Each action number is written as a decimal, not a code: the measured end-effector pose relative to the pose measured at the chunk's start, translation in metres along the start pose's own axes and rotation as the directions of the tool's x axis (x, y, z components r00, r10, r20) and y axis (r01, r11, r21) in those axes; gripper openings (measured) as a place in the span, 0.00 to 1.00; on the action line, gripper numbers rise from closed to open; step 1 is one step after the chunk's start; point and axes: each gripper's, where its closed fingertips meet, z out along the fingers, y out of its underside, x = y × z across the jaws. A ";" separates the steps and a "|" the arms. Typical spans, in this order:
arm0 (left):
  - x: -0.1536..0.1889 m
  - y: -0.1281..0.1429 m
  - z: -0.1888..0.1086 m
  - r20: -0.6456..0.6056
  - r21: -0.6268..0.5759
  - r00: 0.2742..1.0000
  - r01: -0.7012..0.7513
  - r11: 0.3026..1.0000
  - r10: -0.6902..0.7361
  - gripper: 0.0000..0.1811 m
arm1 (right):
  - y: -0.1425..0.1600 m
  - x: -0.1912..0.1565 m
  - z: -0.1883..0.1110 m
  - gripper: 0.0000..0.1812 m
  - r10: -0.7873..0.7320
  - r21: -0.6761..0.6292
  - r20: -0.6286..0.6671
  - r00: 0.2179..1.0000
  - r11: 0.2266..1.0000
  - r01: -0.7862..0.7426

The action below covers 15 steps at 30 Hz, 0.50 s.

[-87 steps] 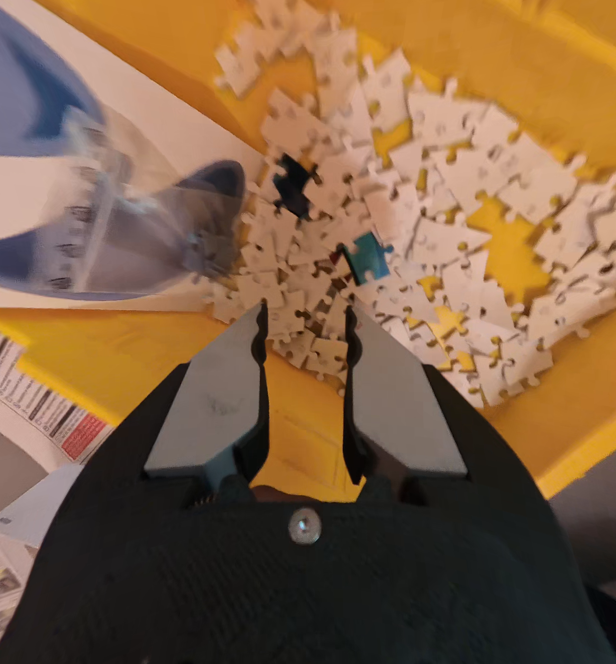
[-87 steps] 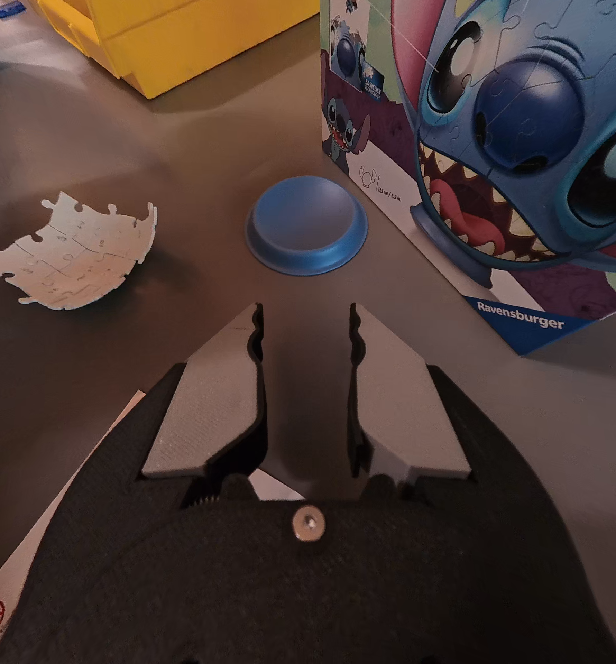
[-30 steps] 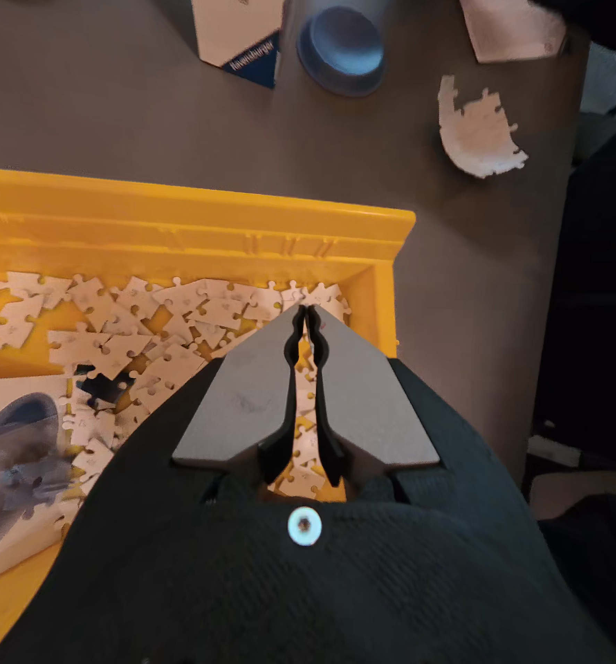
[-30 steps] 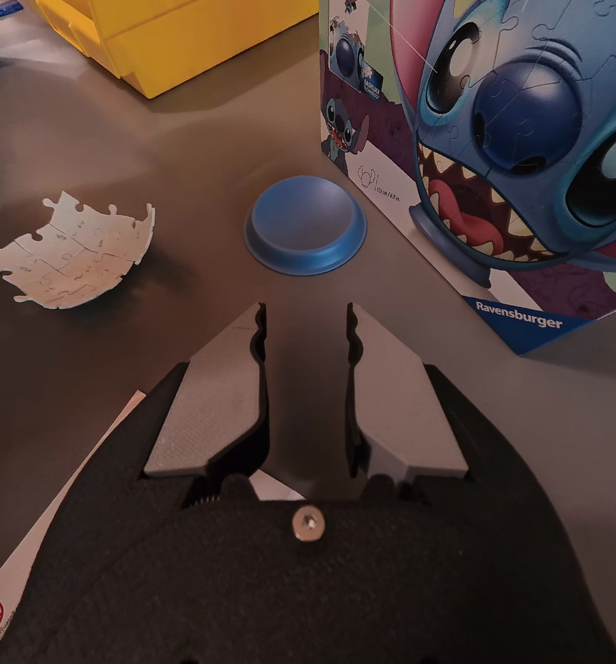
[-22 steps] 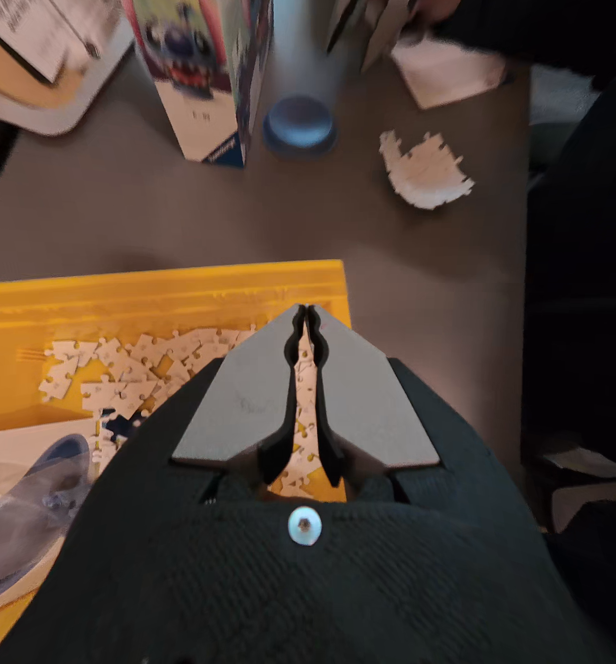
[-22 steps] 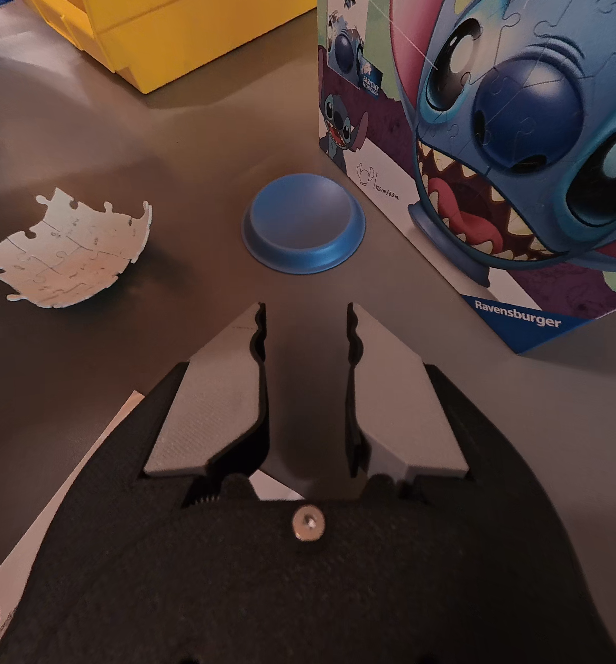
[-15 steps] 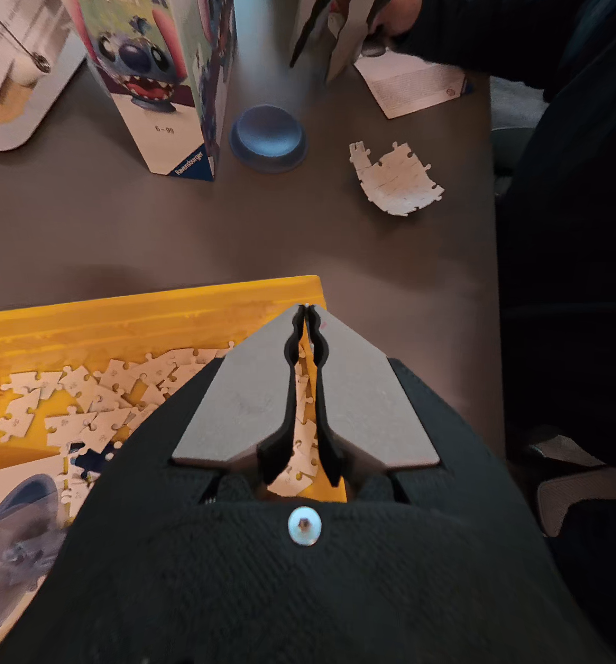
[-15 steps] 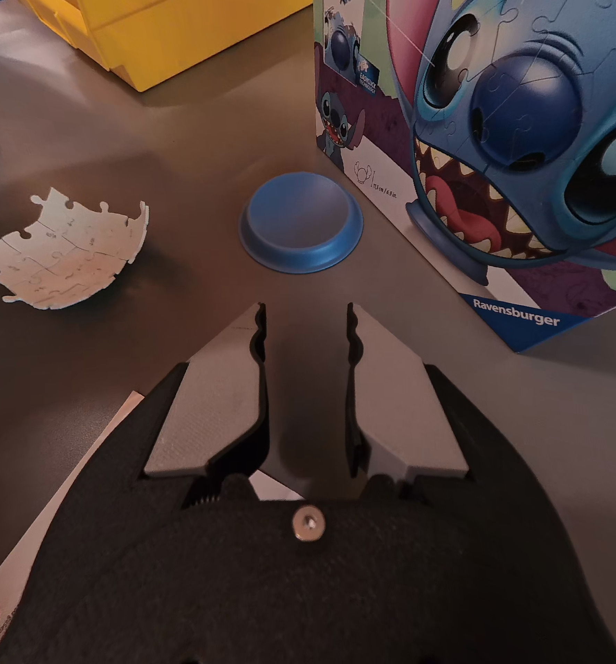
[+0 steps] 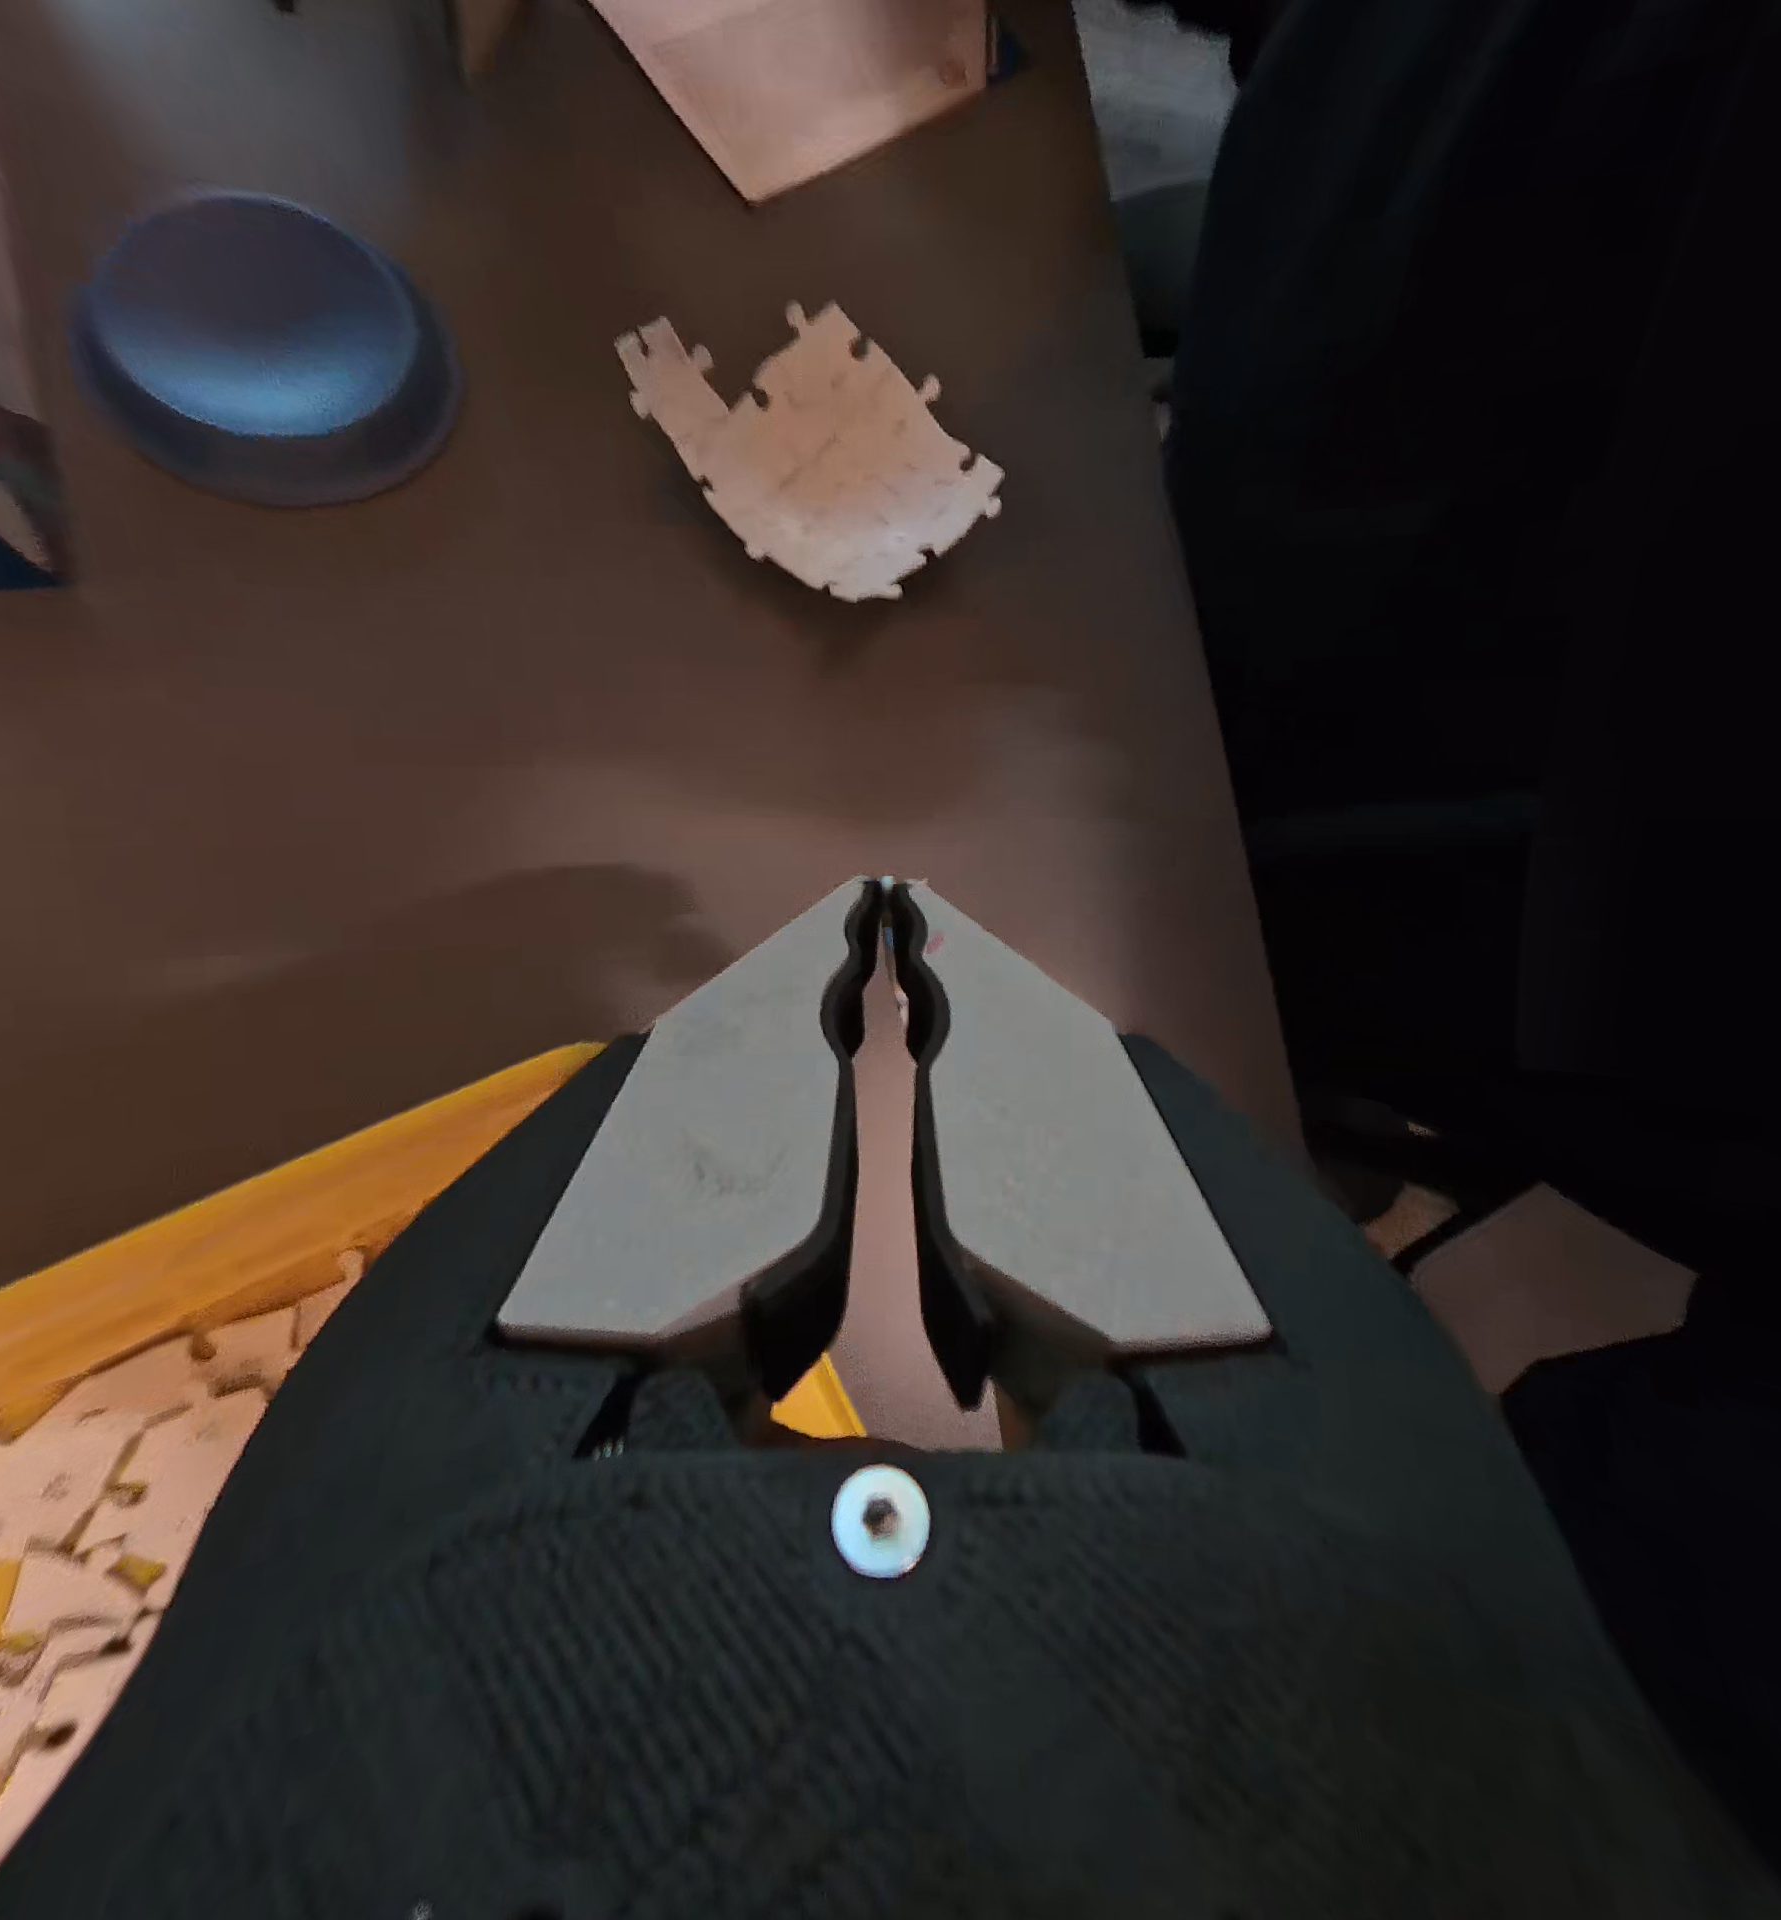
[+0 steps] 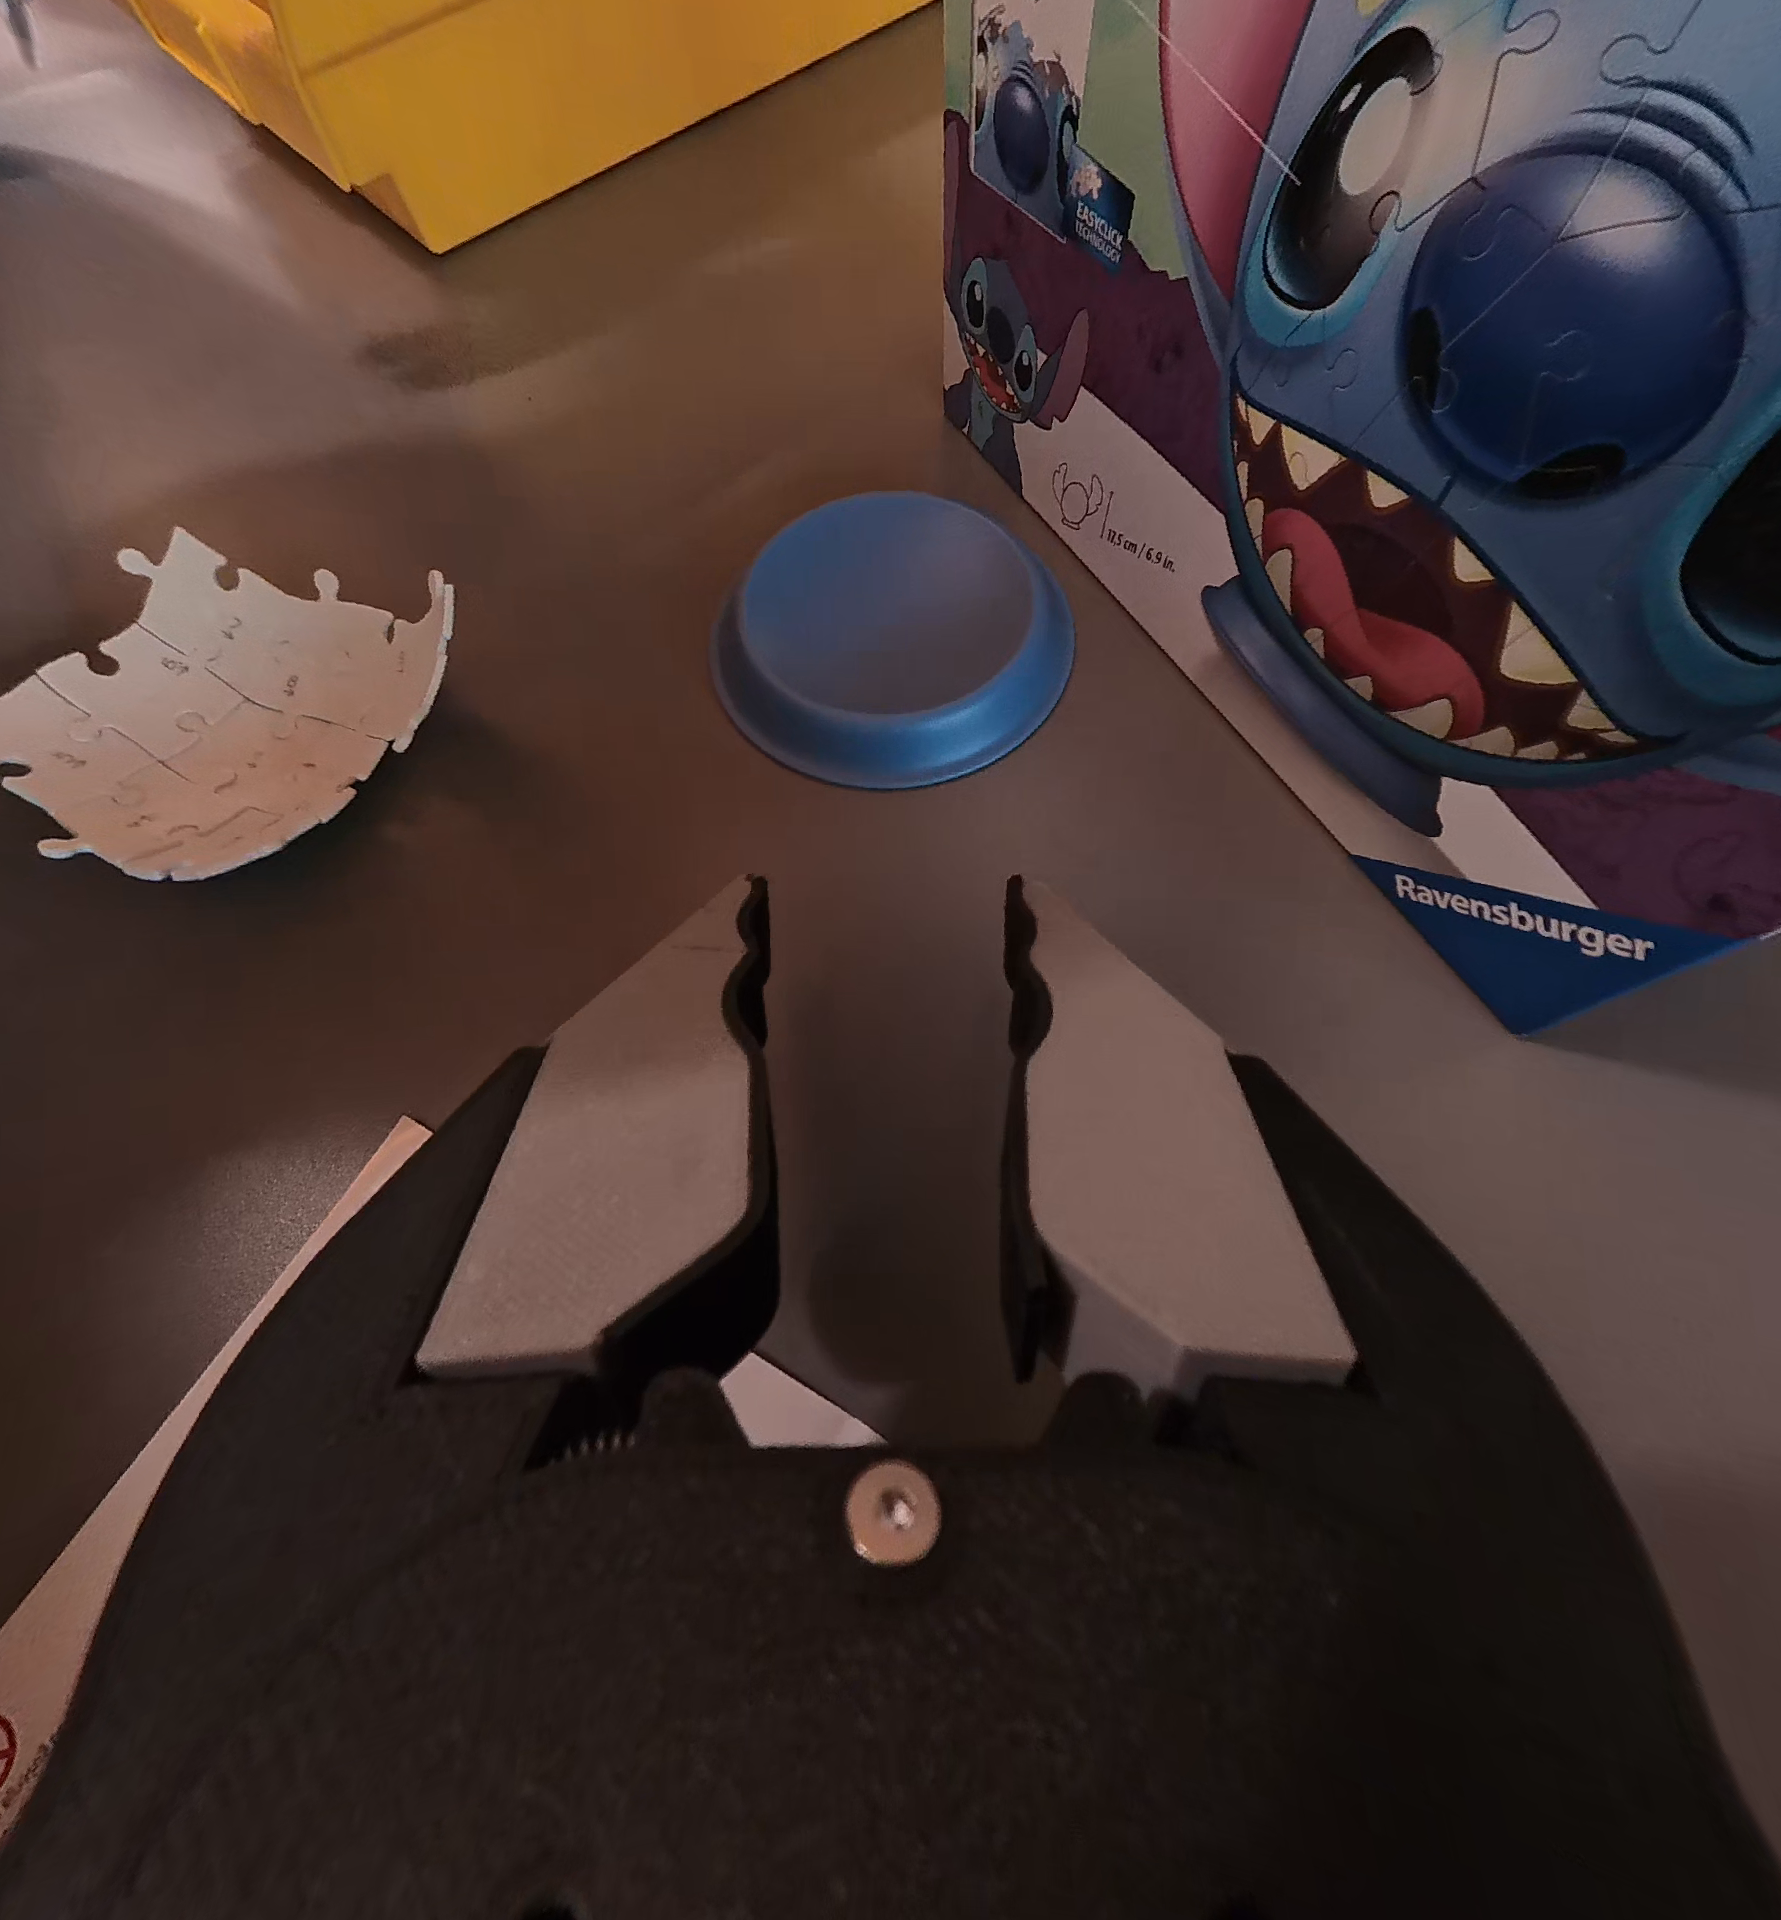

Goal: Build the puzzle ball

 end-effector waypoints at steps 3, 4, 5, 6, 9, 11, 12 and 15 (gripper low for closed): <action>-0.017 0.015 0.018 0.071 -0.107 0.997 0.018 0.994 -0.010 0.01 | 0.000 0.000 0.000 0.23 0.001 0.001 0.003 1.000 1.000 -0.001; -0.024 0.016 0.018 0.100 -0.113 0.995 0.039 0.993 -0.027 0.01 | 0.000 0.000 0.000 0.23 0.002 0.002 0.002 1.000 1.000 -0.002; -0.027 0.012 0.015 0.111 -0.088 0.992 0.063 0.994 -0.053 0.01 | 0.000 0.001 0.000 0.22 0.003 0.002 0.001 1.000 1.000 -0.003; -0.032 0.006 0.009 0.136 -0.044 0.988 0.081 0.996 -0.075 0.01 | 0.000 0.000 0.000 0.22 0.002 0.001 0.001 1.000 1.000 -0.002; -0.046 -0.009 -0.023 0.227 0.081 0.964 0.120 0.989 -0.135 0.09 | 0.000 0.000 0.000 0.22 -0.002 0.000 -0.002 1.000 1.000 0.002; -0.060 -0.013 -0.054 0.335 0.166 0.925 0.130 0.978 -0.180 0.14 | 0.000 0.001 0.000 0.22 -0.003 0.001 -0.005 1.000 1.000 0.003; -0.069 -0.012 -0.072 0.392 0.209 0.895 0.137 0.968 -0.211 0.14 | 0.000 0.001 0.000 0.22 -0.003 0.002 -0.007 1.000 1.000 0.003; -0.088 0.006 -0.107 0.493 0.264 0.816 0.191 0.946 -0.302 0.14 | -0.001 0.001 0.000 0.22 -0.001 0.003 -0.011 1.000 1.000 0.001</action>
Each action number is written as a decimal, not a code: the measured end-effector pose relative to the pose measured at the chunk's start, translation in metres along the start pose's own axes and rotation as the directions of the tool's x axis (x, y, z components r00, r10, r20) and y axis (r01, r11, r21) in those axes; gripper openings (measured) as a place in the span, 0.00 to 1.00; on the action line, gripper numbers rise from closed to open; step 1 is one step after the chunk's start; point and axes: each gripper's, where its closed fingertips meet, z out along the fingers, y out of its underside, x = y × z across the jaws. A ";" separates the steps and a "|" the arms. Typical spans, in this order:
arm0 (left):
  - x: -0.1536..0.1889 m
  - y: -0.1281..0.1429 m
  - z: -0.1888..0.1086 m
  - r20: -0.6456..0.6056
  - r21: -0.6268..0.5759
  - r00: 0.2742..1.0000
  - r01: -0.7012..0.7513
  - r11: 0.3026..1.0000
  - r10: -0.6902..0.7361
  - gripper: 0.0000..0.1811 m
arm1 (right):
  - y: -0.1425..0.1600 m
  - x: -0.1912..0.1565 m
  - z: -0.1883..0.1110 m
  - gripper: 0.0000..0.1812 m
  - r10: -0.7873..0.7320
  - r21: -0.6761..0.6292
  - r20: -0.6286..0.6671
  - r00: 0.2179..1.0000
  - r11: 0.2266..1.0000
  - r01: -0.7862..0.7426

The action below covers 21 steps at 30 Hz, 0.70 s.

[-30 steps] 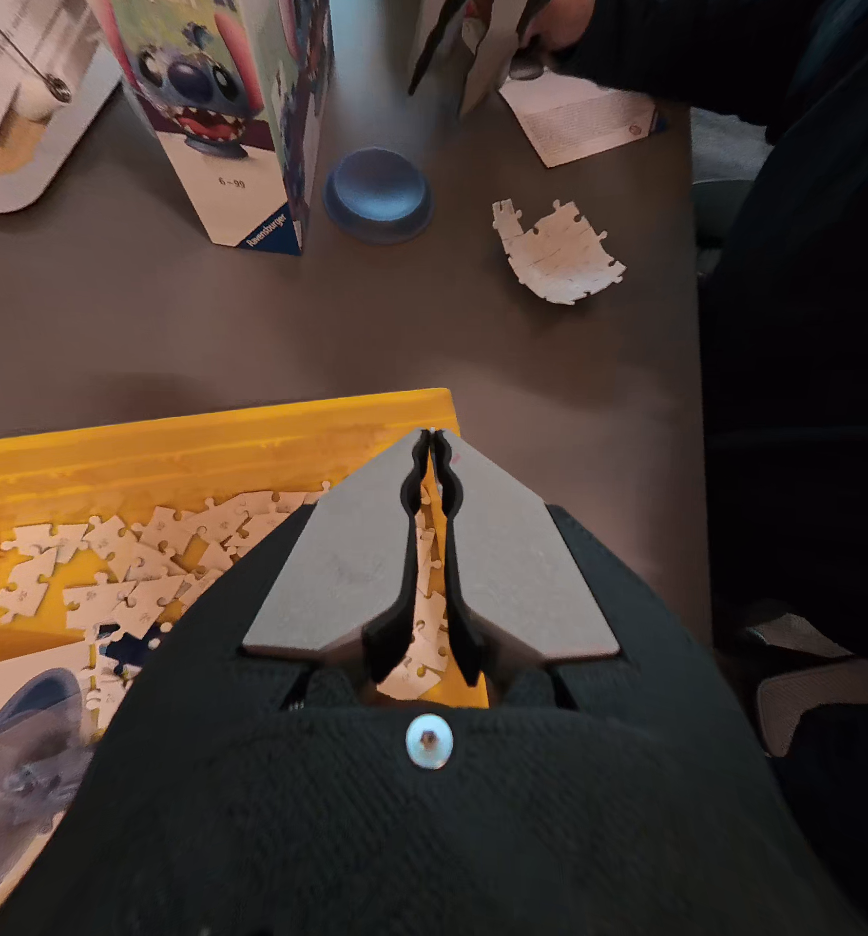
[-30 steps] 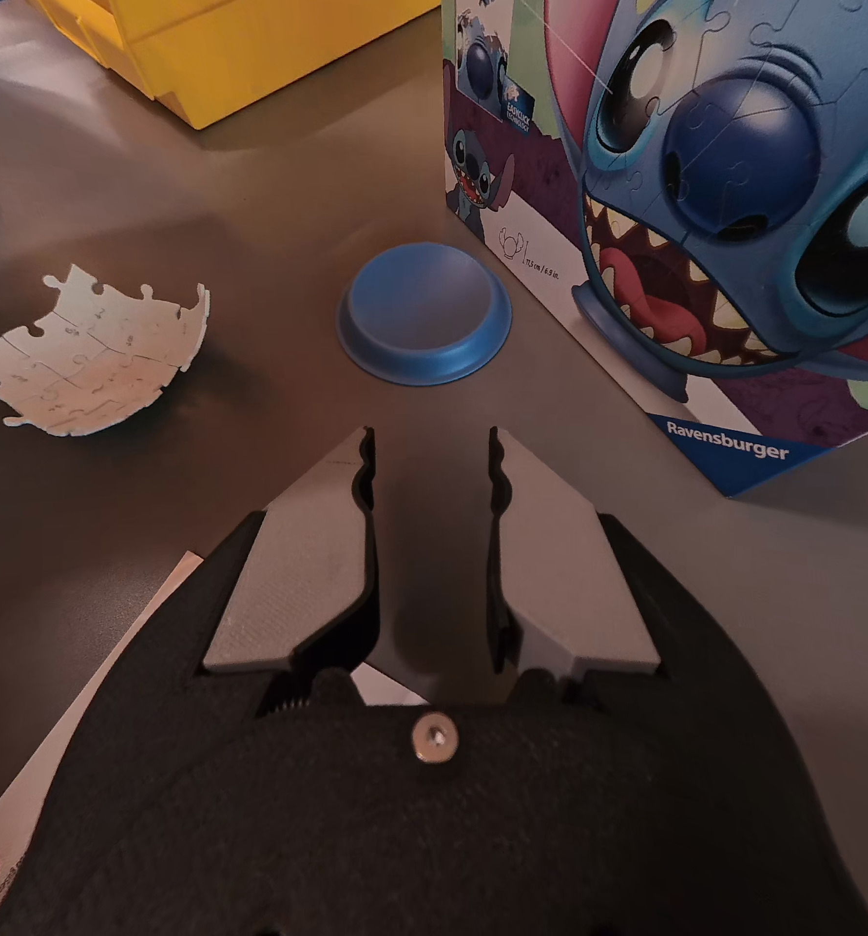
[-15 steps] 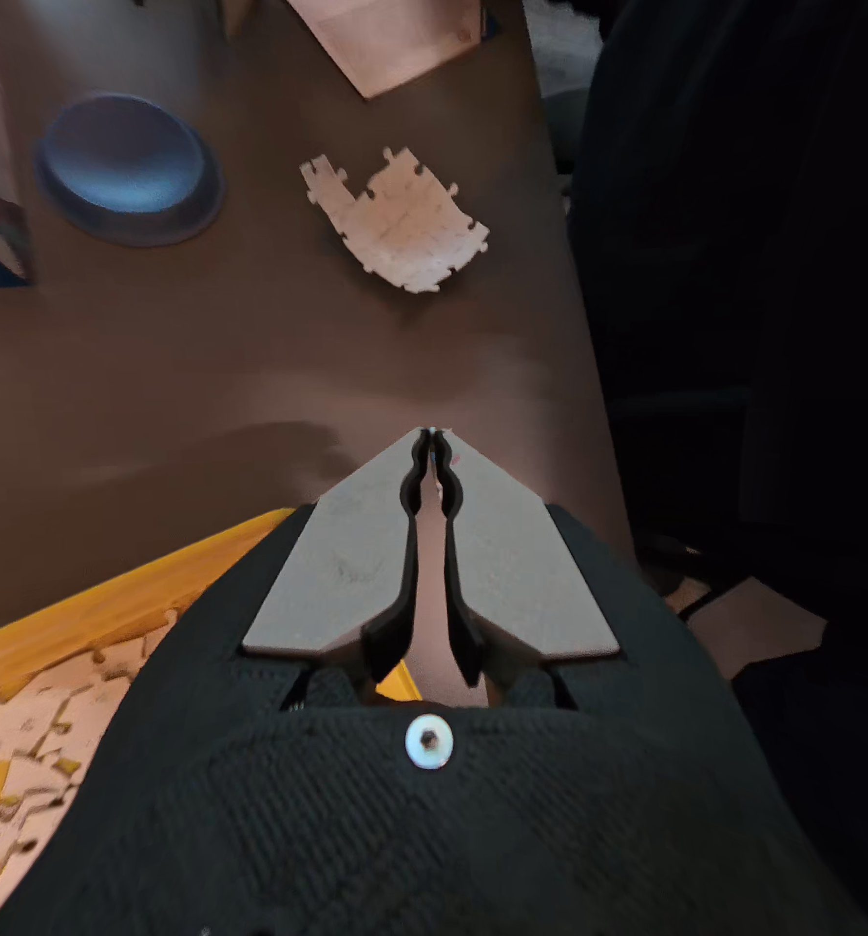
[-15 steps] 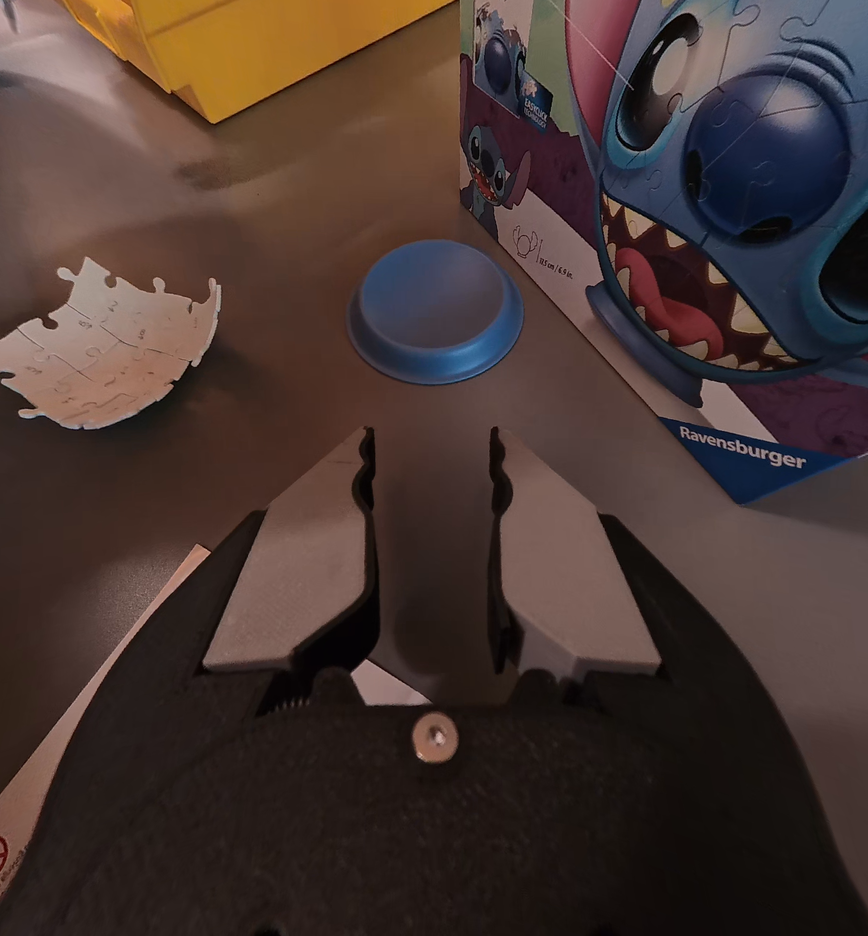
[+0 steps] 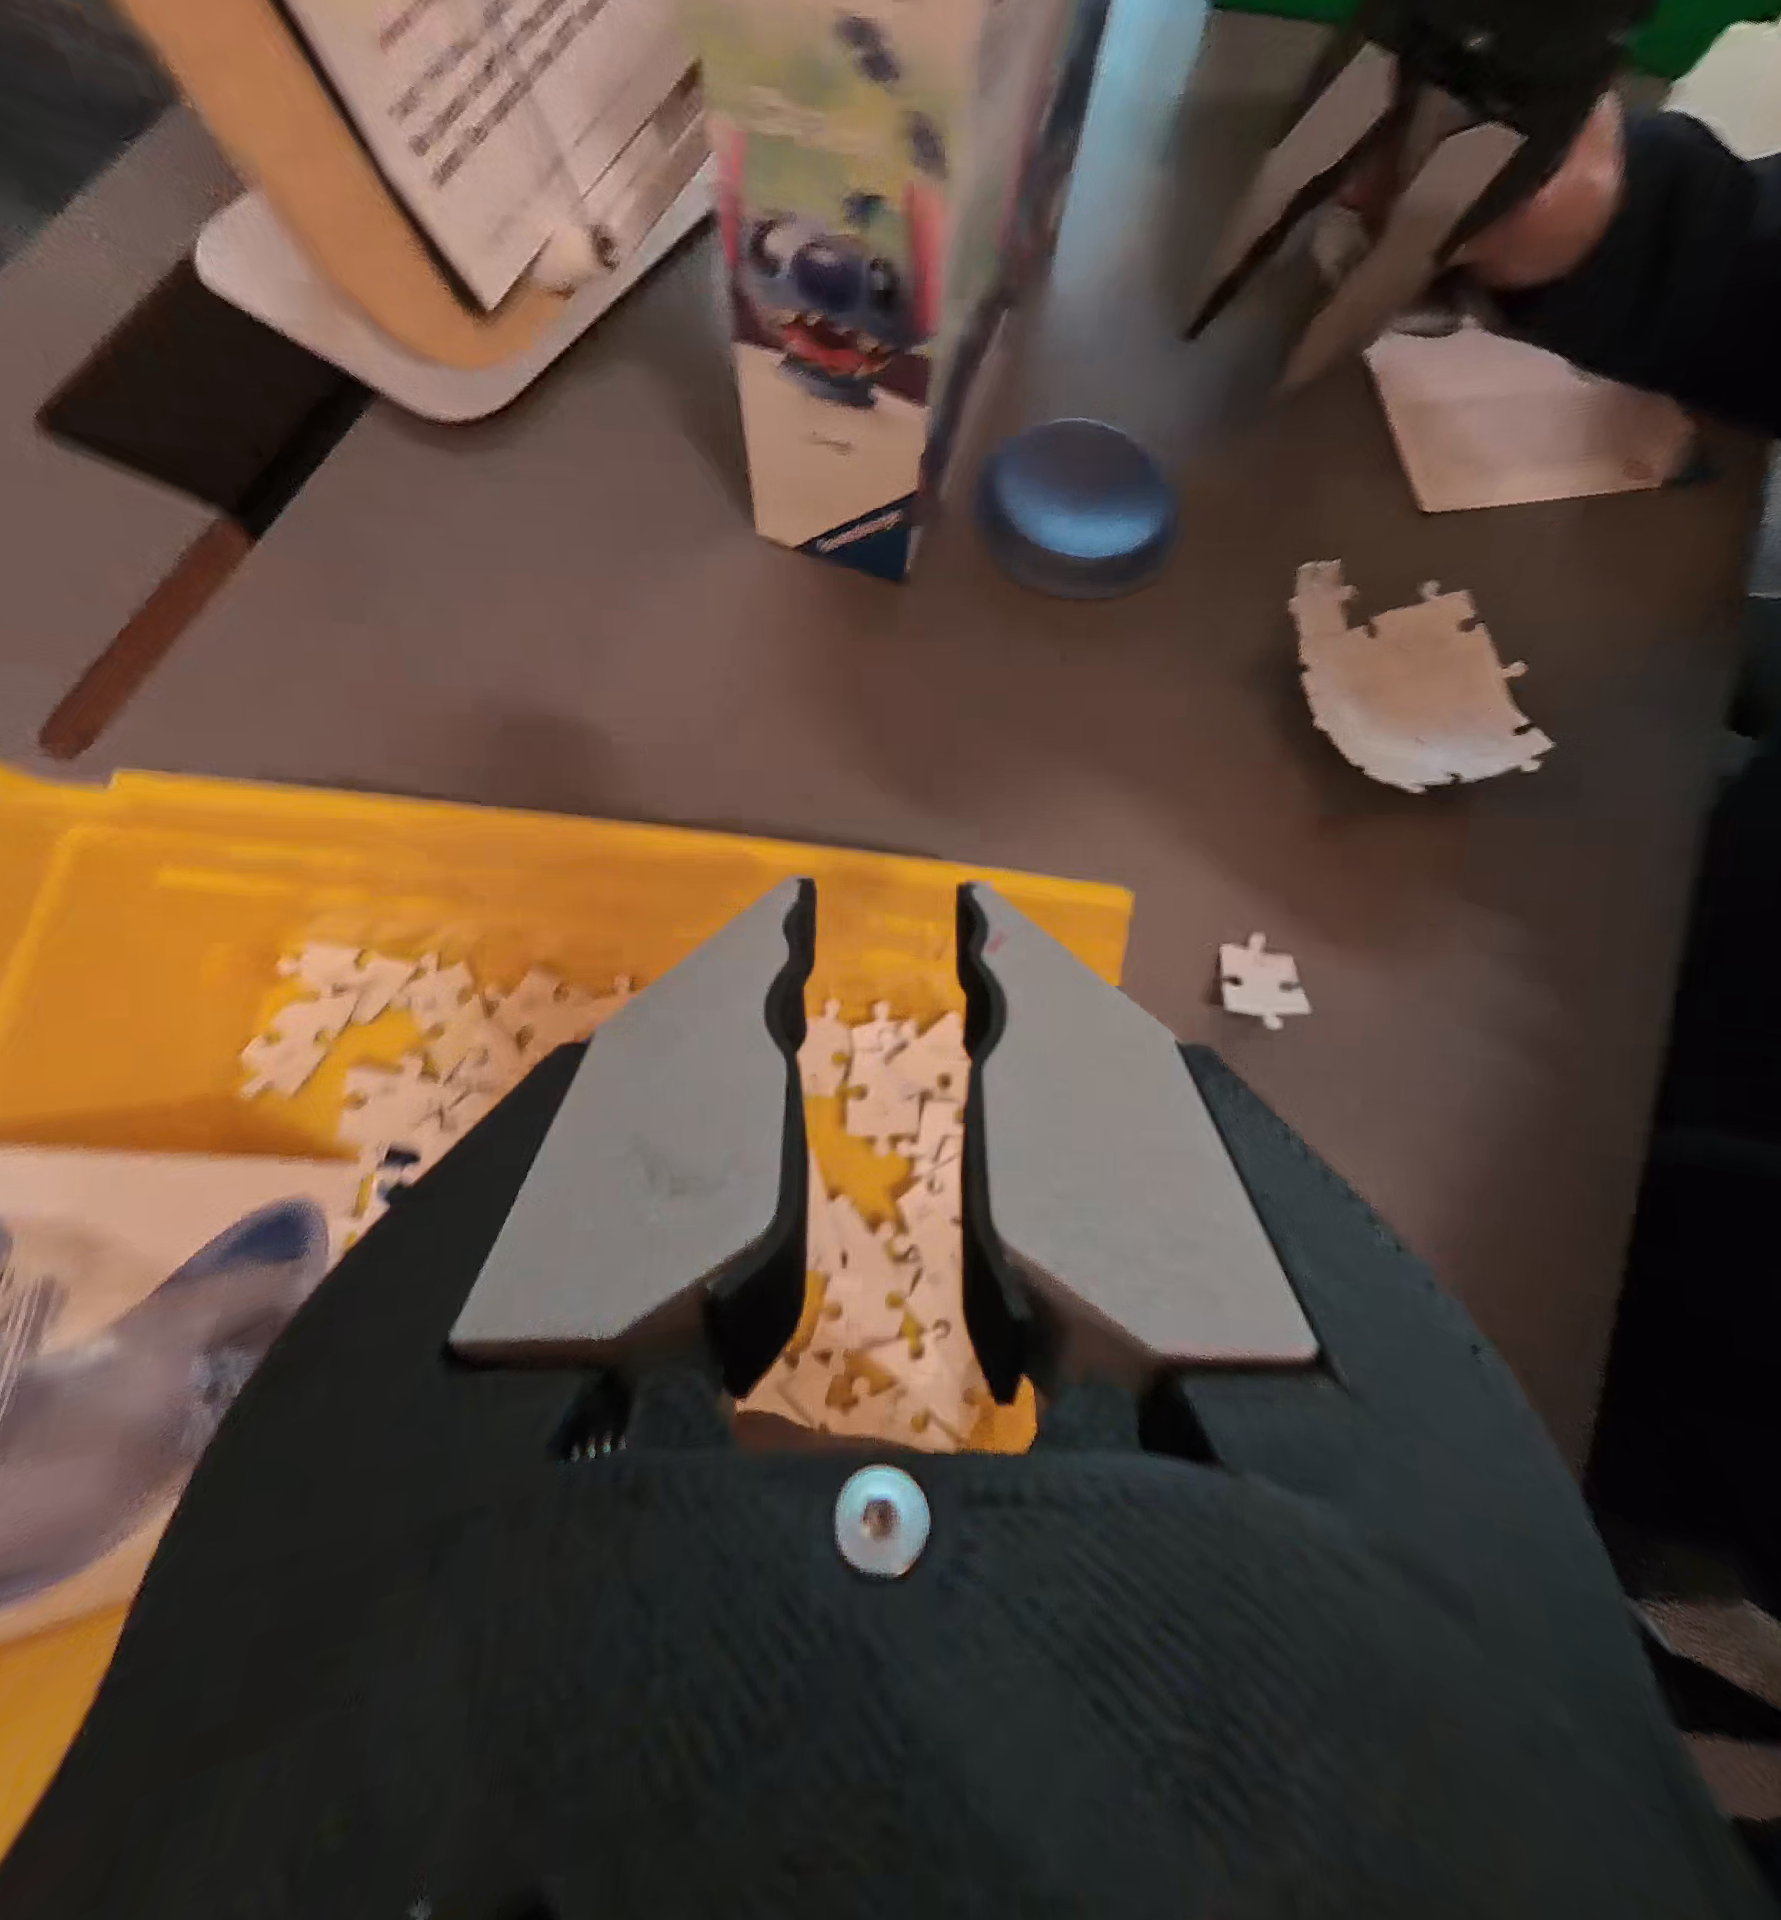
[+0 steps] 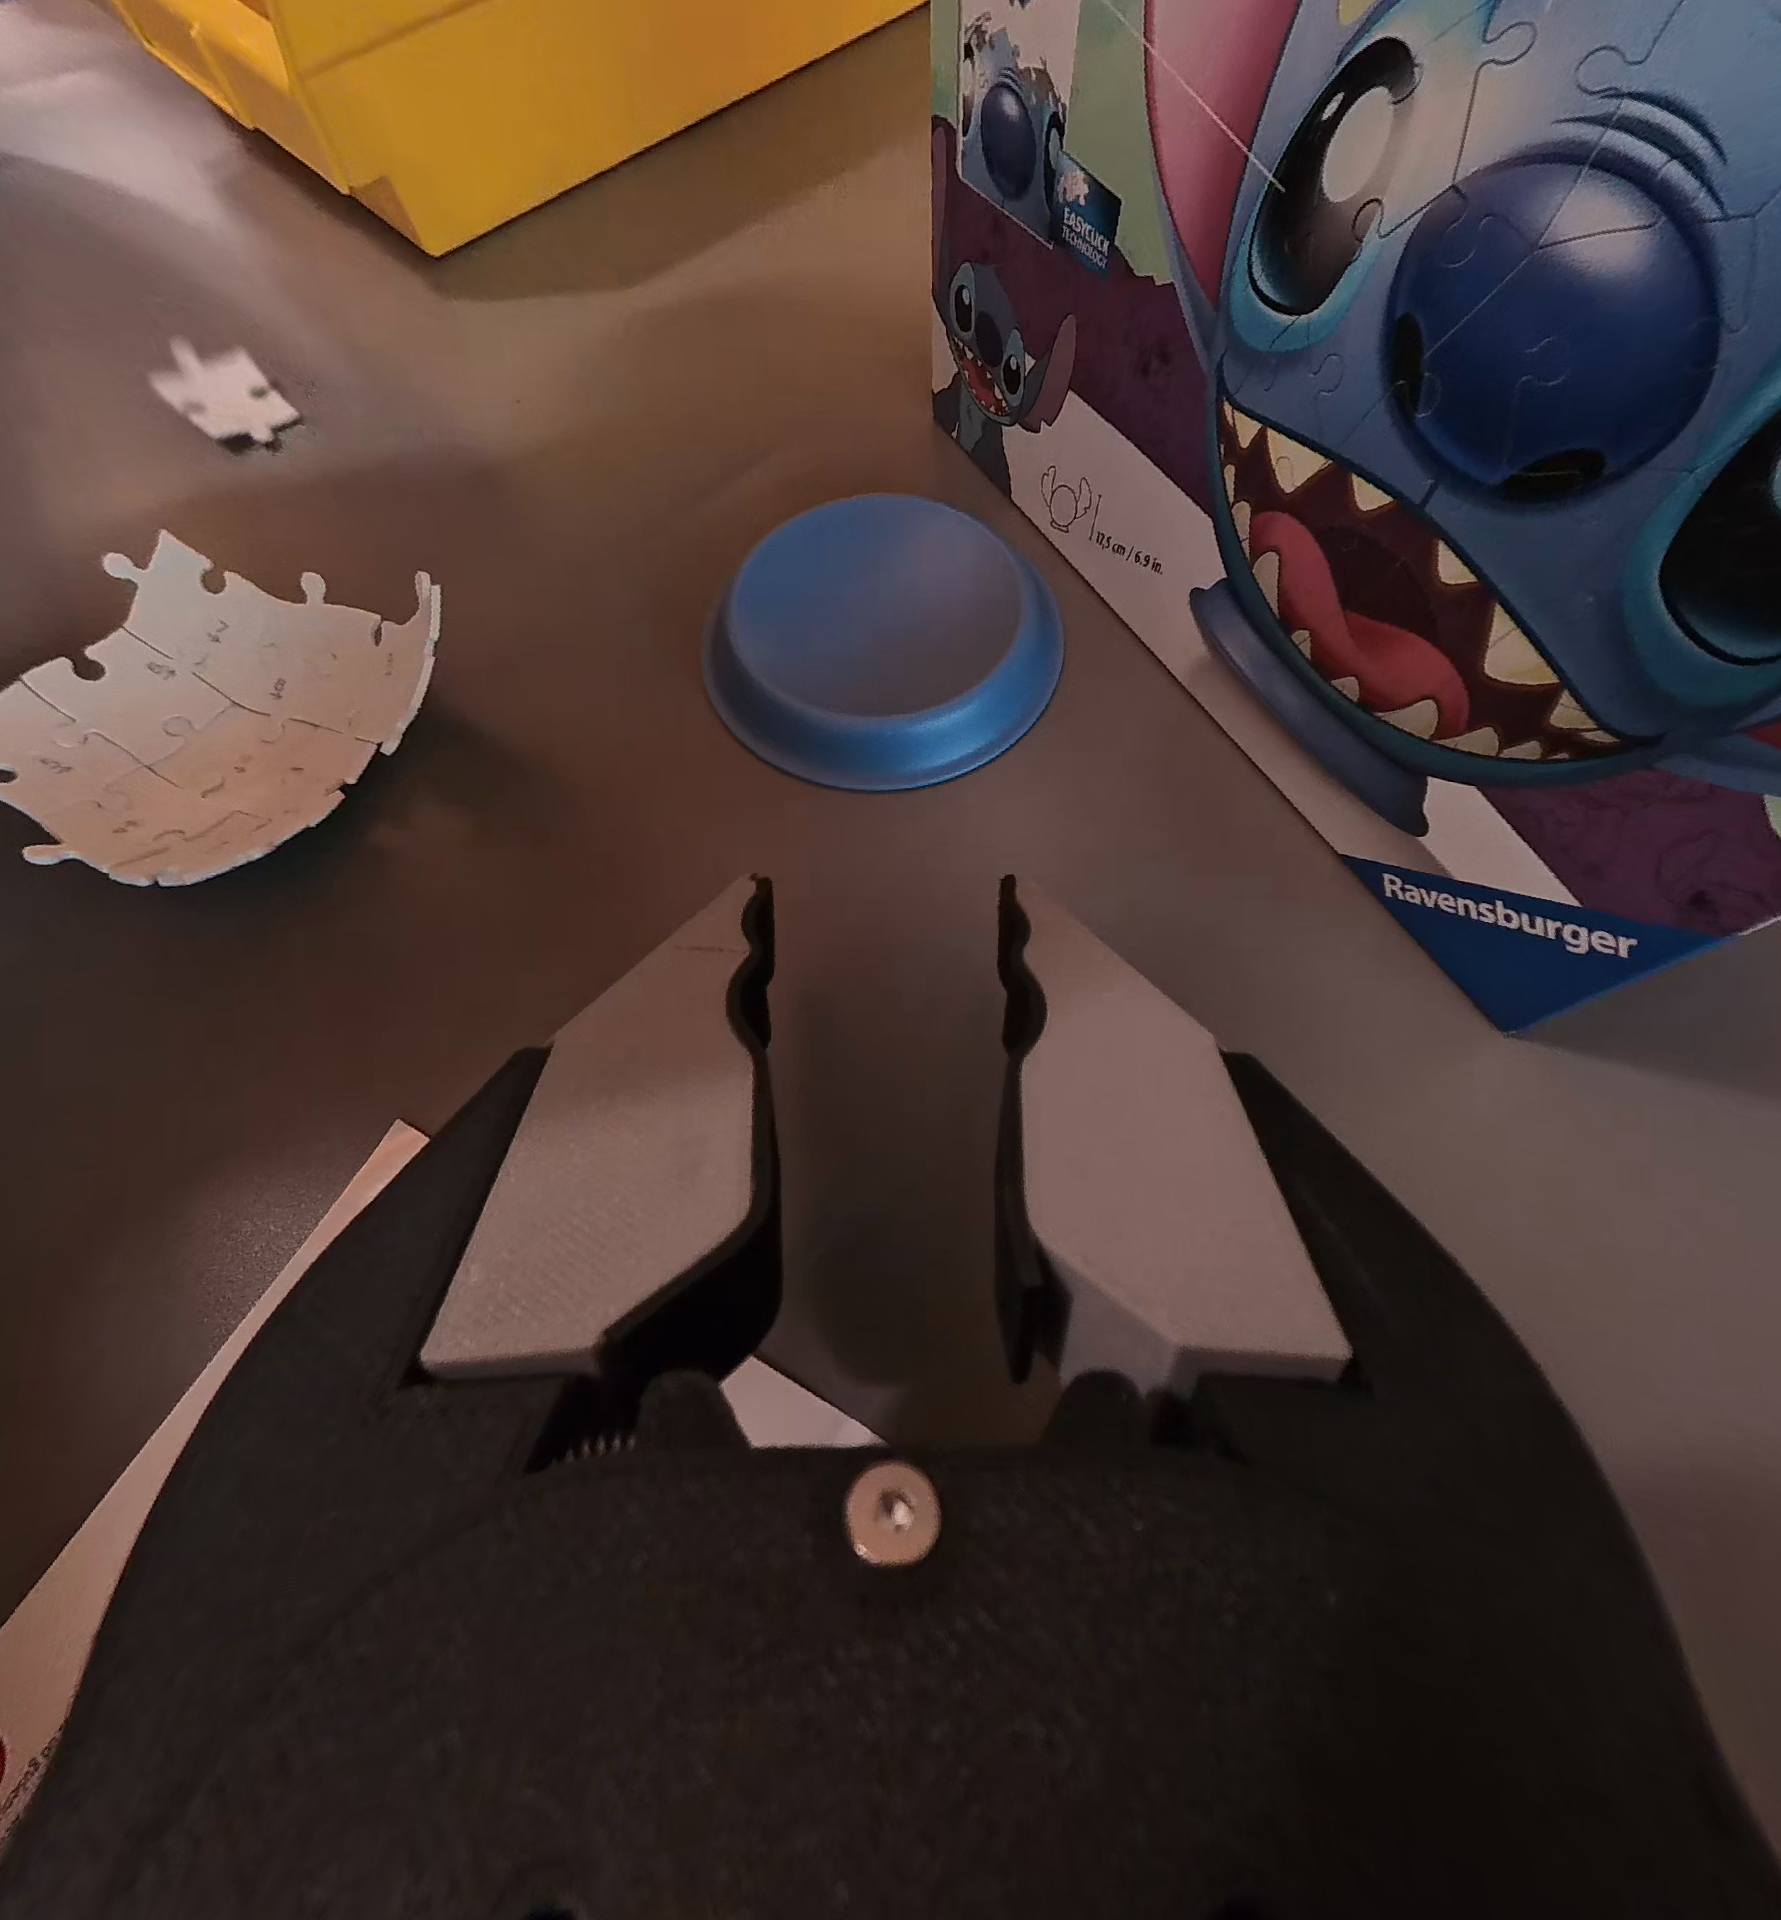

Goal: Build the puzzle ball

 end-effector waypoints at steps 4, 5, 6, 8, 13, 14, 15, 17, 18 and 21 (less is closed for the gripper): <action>-0.007 0.029 0.011 -0.016 -0.126 1.000 0.007 0.992 -0.009 0.14 | 0.000 0.001 0.000 0.22 0.001 -0.001 -0.007 1.000 1.000 -0.001; -0.010 0.039 0.018 -0.001 -0.183 1.000 0.002 0.983 -0.002 0.14 | 0.000 0.001 0.000 0.22 0.000 0.000 -0.009 1.000 1.000 0.000; -0.015 0.051 0.024 0.021 -0.242 1.000 -0.002 0.970 0.007 0.14 | 0.000 0.001 0.000 0.22 -0.001 0.000 -0.011 1.000 1.000 0.001; -0.015 0.073 0.036 0.009 -0.350 1.000 -0.015 0.937 0.019 0.14 | 0.000 0.001 0.000 0.23 -0.003 0.001 -0.015 1.000 1.000 0.003; -0.006 0.102 0.052 -0.086 -0.455 0.996 -0.020 0.890 -0.022 0.16 | 0.000 0.001 0.000 0.23 -0.013 0.003 -0.016 1.000 1.000 0.013; -0.005 0.104 0.055 -0.102 -0.454 0.994 -0.009 0.891 -0.042 0.16 | -0.001 0.000 -0.001 0.23 -0.014 0.005 -0.016 1.000 1.000 0.014; -0.004 0.106 0.057 -0.118 -0.458 0.991 0.006 0.889 -0.068 0.17 | -0.001 0.000 -0.001 0.23 -0.014 0.007 -0.015 1.000 1.000 0.014; -0.006 0.114 0.061 -0.127 -0.488 0.987 0.028 0.872 -0.102 0.18 | -0.001 0.000 -0.001 0.23 -0.014 0.011 -0.012 1.000 1.000 0.015; -0.007 0.119 0.062 -0.126 -0.510 0.986 0.030 0.860 -0.109 0.18 | -0.002 0.000 -0.001 0.23 -0.015 0.014 -0.011 1.000 1.000 0.015; -0.011 0.121 0.063 -0.116 -0.540 0.984 0.052 0.840 -0.136 0.17 | -0.003 -0.002 -0.002 0.23 -0.024 0.020 -0.008 1.000 0.999 0.024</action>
